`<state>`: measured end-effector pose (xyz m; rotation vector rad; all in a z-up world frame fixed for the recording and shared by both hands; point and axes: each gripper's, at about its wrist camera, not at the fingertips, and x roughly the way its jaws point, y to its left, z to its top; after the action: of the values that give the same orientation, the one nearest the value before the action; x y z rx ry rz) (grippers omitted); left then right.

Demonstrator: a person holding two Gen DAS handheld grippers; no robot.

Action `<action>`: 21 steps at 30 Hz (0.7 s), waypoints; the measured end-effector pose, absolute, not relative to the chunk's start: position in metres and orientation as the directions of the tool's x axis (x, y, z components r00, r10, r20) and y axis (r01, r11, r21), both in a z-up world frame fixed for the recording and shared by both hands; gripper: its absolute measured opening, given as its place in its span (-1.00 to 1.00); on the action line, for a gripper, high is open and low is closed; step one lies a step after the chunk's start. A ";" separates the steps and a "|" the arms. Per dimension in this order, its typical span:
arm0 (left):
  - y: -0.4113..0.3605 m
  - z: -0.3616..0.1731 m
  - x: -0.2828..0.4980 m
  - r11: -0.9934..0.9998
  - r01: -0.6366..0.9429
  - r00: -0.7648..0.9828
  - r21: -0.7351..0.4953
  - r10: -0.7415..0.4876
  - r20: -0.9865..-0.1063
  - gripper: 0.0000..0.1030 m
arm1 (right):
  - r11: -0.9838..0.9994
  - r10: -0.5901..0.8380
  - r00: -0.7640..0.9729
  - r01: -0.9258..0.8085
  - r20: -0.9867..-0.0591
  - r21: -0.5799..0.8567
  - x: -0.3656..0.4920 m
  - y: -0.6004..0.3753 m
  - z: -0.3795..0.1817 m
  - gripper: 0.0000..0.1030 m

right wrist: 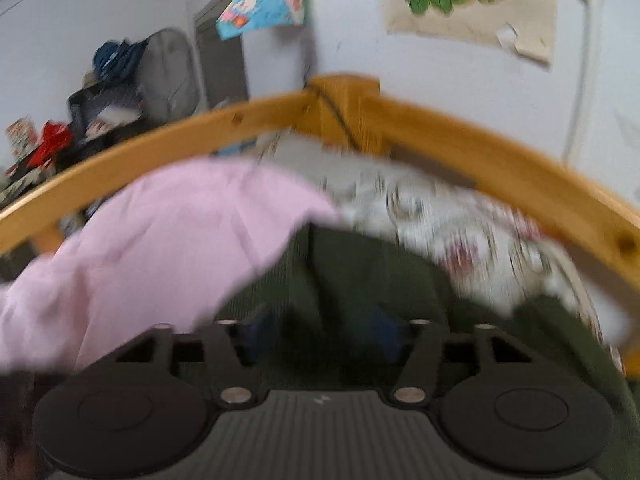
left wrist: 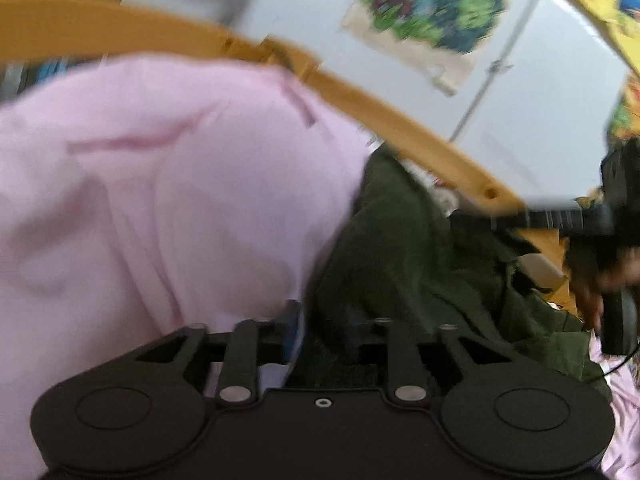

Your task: Fold large clothes

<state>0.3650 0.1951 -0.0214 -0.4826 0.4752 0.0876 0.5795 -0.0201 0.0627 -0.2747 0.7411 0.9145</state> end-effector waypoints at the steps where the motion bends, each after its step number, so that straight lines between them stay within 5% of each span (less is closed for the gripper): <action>1: 0.190 -0.018 0.363 0.897 -0.167 0.898 -0.409 -0.032 -0.438 -0.26 | 0.597 0.613 0.367 -0.795 -0.700 0.106 0.574 -0.031 0.057 0.46; 4: 0.173 -0.011 0.368 0.935 -0.097 0.910 -0.340 -0.055 -0.412 -0.11 | 0.623 0.547 0.345 -0.777 -0.763 0.095 0.563 -0.044 0.032 0.54; 5: 0.168 -0.011 0.373 0.945 -0.088 0.909 -0.314 -0.052 -0.413 -0.11 | 0.631 0.526 0.348 -0.772 -0.776 0.082 0.562 -0.044 0.025 0.38; 7: 0.159 -0.012 0.385 0.962 -0.087 0.905 -0.258 -0.032 -0.425 -0.10 | 0.633 0.499 0.354 -0.772 -0.791 0.054 0.562 -0.039 0.016 -0.68; 8: 0.155 -0.015 0.395 0.968 -0.113 0.890 -0.223 -0.001 -0.455 -0.12 | 0.644 0.474 0.390 -0.765 -0.789 0.009 0.563 -0.035 0.017 -0.89; 12: 0.154 -0.039 0.428 0.970 -0.192 0.796 -0.150 0.064 -0.602 -0.22 | 0.651 0.454 0.517 -0.748 -0.725 -0.126 0.560 -0.021 0.032 -0.90; 16: 0.152 -0.049 0.436 0.969 -0.195 0.781 -0.155 0.058 -0.622 -0.22 | 0.647 0.376 0.571 -0.725 -0.729 -0.234 0.569 -0.017 0.008 -0.87; 19: 0.153 -0.041 0.429 0.962 -0.209 0.782 -0.177 0.055 -0.621 -0.17 | 0.720 0.400 0.587 -0.676 -0.704 -0.154 0.568 -0.038 0.007 -0.36; 21: 0.159 -0.032 0.417 0.955 -0.206 0.797 -0.214 0.038 -0.602 -0.01 | 0.752 0.428 0.604 -0.651 -0.672 -0.105 0.557 -0.062 0.022 0.31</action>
<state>0.4173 0.1594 -0.0316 -0.2764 0.6364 0.1326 0.5566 -0.0619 0.0218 -0.3593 0.6720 0.6400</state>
